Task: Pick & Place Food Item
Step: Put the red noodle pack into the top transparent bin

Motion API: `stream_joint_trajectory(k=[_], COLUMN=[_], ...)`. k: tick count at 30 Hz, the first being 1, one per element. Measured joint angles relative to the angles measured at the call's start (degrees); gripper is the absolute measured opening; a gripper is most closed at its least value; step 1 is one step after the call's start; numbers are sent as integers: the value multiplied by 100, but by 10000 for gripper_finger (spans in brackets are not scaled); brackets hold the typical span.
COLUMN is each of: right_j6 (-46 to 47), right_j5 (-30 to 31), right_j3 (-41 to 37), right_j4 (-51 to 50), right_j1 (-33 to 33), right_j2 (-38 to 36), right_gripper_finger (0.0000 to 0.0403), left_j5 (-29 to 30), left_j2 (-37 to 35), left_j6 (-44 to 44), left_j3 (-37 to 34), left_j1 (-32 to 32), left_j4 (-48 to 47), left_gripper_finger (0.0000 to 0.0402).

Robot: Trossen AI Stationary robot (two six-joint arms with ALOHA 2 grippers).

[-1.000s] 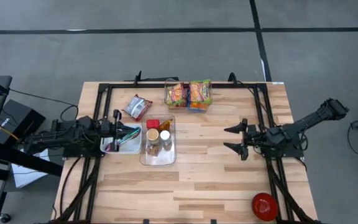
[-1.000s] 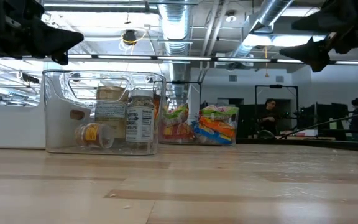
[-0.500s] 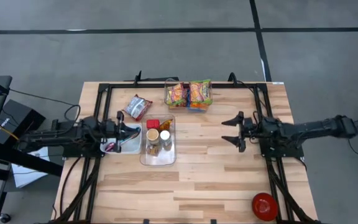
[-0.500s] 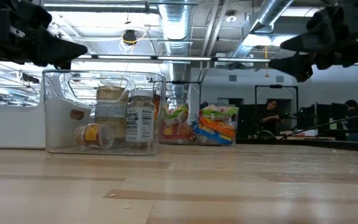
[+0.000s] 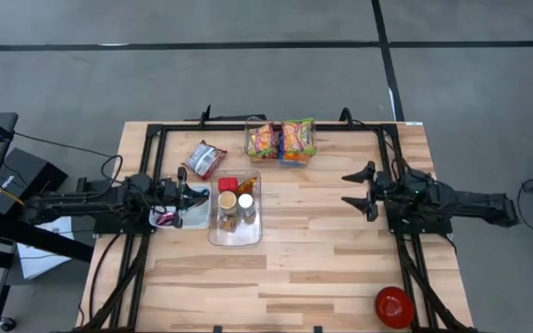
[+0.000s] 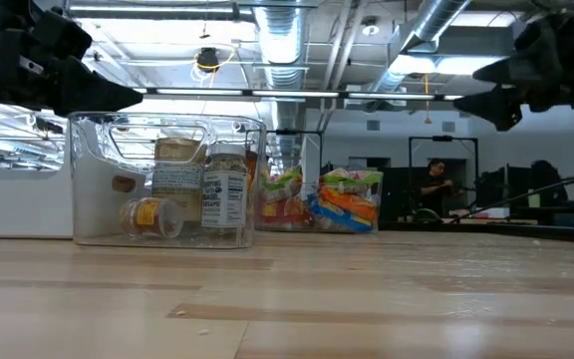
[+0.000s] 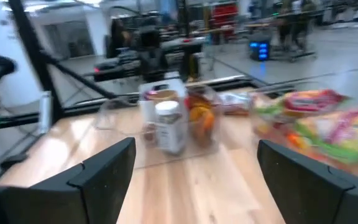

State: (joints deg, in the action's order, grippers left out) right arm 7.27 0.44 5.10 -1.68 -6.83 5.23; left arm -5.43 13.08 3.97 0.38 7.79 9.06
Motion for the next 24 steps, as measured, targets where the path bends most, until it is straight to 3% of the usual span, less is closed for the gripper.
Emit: stream_joint_trajectory(k=[4, 11, 20, 24], right_j6=[-218, -451, -469, -63], right_j5=[275, 679, 650, 649], right_j3=[-150, -459, -459, -461], right_j4=[132, 356, 351, 350], right_j1=[156, 258, 443, 550], right_j2=[-516, -503, -325, -130], right_gripper_finger=[330, 330, 331, 331], left_j5=[0, 0, 1, 0], left_j2=[68, 153, 173, 171], left_j6=[0, 1, 2, 2], left_j3=[0, -2, -2, -2], left_j1=[0, -2, -2, -2], left_j4=[0, 38, 42, 42], left_gripper_finger=[13, 13, 13, 13])
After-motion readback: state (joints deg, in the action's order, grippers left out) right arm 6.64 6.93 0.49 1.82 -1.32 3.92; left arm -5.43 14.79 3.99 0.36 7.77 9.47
